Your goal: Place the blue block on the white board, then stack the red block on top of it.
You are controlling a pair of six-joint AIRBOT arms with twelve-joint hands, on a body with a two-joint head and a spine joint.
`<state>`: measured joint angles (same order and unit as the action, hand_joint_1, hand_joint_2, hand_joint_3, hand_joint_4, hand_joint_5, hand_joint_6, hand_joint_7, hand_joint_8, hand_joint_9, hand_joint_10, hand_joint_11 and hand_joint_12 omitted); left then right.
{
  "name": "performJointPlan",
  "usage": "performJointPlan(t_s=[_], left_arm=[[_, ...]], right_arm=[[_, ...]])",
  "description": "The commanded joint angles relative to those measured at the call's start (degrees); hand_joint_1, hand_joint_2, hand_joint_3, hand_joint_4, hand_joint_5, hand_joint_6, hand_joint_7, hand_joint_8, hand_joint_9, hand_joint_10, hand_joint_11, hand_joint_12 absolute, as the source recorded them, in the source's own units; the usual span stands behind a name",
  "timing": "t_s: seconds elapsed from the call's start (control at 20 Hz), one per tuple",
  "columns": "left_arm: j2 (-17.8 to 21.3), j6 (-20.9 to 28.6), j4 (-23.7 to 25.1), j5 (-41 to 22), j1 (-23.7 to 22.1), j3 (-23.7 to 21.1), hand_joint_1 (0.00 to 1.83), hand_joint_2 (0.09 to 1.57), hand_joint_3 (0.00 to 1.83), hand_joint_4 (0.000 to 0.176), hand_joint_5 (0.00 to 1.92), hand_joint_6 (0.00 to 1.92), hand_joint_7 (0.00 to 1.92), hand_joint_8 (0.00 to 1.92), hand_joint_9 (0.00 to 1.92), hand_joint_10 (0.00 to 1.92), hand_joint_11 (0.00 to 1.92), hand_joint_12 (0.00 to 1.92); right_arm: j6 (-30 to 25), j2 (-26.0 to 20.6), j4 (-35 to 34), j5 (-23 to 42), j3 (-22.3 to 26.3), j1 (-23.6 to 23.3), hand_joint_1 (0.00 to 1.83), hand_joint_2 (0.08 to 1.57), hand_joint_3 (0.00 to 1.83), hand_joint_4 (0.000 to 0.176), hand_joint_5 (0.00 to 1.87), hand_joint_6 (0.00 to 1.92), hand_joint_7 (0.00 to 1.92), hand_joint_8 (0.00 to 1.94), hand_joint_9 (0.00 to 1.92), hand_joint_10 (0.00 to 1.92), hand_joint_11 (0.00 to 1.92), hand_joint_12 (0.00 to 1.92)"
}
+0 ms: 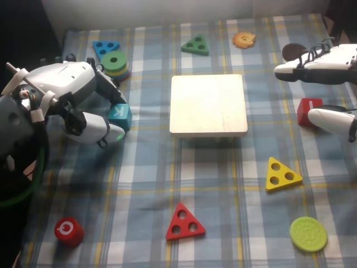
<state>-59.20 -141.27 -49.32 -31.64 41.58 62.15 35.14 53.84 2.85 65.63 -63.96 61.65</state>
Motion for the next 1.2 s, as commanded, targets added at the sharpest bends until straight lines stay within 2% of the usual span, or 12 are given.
performJointPlan(t_s=[0.0,0.05,0.2,0.3,0.35,0.45,0.6,0.65,0.9,1.0,1.05,1.15], left_arm=[[-0.5,0.0,1.6,-4.8,-1.0,0.5,1.02,1.05,0.0,0.156,1.04,0.66,0.53,0.02,0.39,0.01,0.08,0.36],[-0.6,0.0,1.6,-4.8,-1.0,0.5,1.02,1.09,0.0,0.172,0.99,0.9,0.53,0.01,0.39,0.01,0.08,0.38],[-0.9,0.0,1.5,-5.1,-1.4,0.5,1.02,1.1,0.0,0.176,0.99,0.95,0.6,0.01,0.42,0.01,0.09,0.38],[-0.9,0.7,2.0,-5.8,-1.7,0.1,1.03,1.11,0.0,0.135,0.98,0.98,0.63,0.01,0.43,0.0,0.09,0.39],[-0.9,1.9,2.6,-6.4,-1.7,-0.2,1.04,1.12,0.0,0.091,0.96,1.01,0.63,0.0,0.43,0.0,0.1,0.41],[-0.4,4.4,4.4,-7.6,-2.1,-1.0,1.07,1.12,0.0,0.04,0.97,0.99,0.66,0.0,0.46,0.0,0.06,0.56],[1.1,8.3,9.8,-10.3,-3.3,-3.4,1.09,1.11,0.0,0.0,0.98,0.97,0.63,0.0,0.42,0.0,0.0,0.59],[1.4,10.2,11.8,-11.1,-3.9,-4.1,1.09,1.11,0.0,0.001,0.98,0.97,0.62,0.0,0.41,0.0,0.0,0.58],[0.9,15.2,21.5,-13.3,-8.3,-5.7,1.03,1.11,0.0,0.158,0.98,0.98,0.61,0.0,0.39,0.0,0.0,0.6],[-0.7,16.6,24.0,-11.6,-9.9,-5.1,1.04,1.09,0.0,0.173,1.02,0.91,0.64,0.0,0.41,0.0,0.0,0.67],[-1.9,16.6,24.2,-10.5,-10.5,-4.3,1.04,1.09,0.0,0.152,1.01,0.92,0.65,0.0,0.41,0.0,0.0,0.69],[-4.2,16.6,24.0,-8.1,-11.1,-2.6,1.04,1.1,0.0,0.145,1.01,0.92,0.66,0.0,0.38,0.0,0.0,0.62]], right_arm=[[-0.5,0.2,-1.1,6.8,-0.3,-0.8,0.5,1.38,0.0,0.0,0.49,0.0,0.58,0.0,0.53,0.0,0.46,0.1],[-0.5,0.2,-1.1,6.8,-0.3,-0.8,0.47,1.38,0.0,0.0,0.49,0.0,0.58,0.0,0.54,0.0,0.47,0.1],[-0.6,0.2,-1.1,6.8,-0.2,-0.7,0.45,1.39,0.0,0.0,0.51,0.01,0.61,0.01,0.57,0.01,0.49,0.09],[-0.6,0.3,-1.1,6.8,-0.2,-0.7,0.41,1.4,0.01,0.0,0.51,0.0,0.62,0.01,0.58,0.01,0.5,0.08],[-0.6,0.3,-1.1,6.8,-0.2,-0.7,0.4,1.4,0.01,0.0,0.51,0.0,0.61,0.0,0.57,0.0,0.49,0.08],[-0.6,0.3,-1.1,6.8,-0.2,-0.7,0.36,1.4,0.0,0.0,0.51,0.0,0.61,0.0,0.57,0.0,0.49,0.06],[-0.7,0.2,-1.2,6.8,-0.2,-0.7,0.33,1.41,0.0,0.0,0.51,0.0,0.61,0.0,0.57,0.0,0.5,0.06],[-0.7,0.3,-1.2,6.8,-0.2,-0.7,0.32,1.41,0.0,0.0,0.51,0.0,0.61,0.0,0.57,0.0,0.5,0.06],[-0.7,0.3,-1.3,6.8,-0.3,-0.7,0.34,1.41,0.0,0.0,0.52,0.0,0.61,0.0,0.58,0.0,0.51,0.05],[-0.7,0.4,-1.3,6.8,-0.4,-0.7,0.34,1.41,0.0,0.0,0.52,0.0,0.61,0.0,0.58,0.0,0.52,0.05],[-0.7,0.5,-1.3,6.8,-0.4,-0.7,0.34,1.41,0.0,0.0,0.52,0.0,0.61,0.0,0.58,0.0,0.51,0.04],[-0.7,0.6,-1.2,6.8,-0.5,-0.7,0.35,1.41,0.0,0.0,0.52,0.0,0.61,0.0,0.58,0.0,0.52,0.04]])
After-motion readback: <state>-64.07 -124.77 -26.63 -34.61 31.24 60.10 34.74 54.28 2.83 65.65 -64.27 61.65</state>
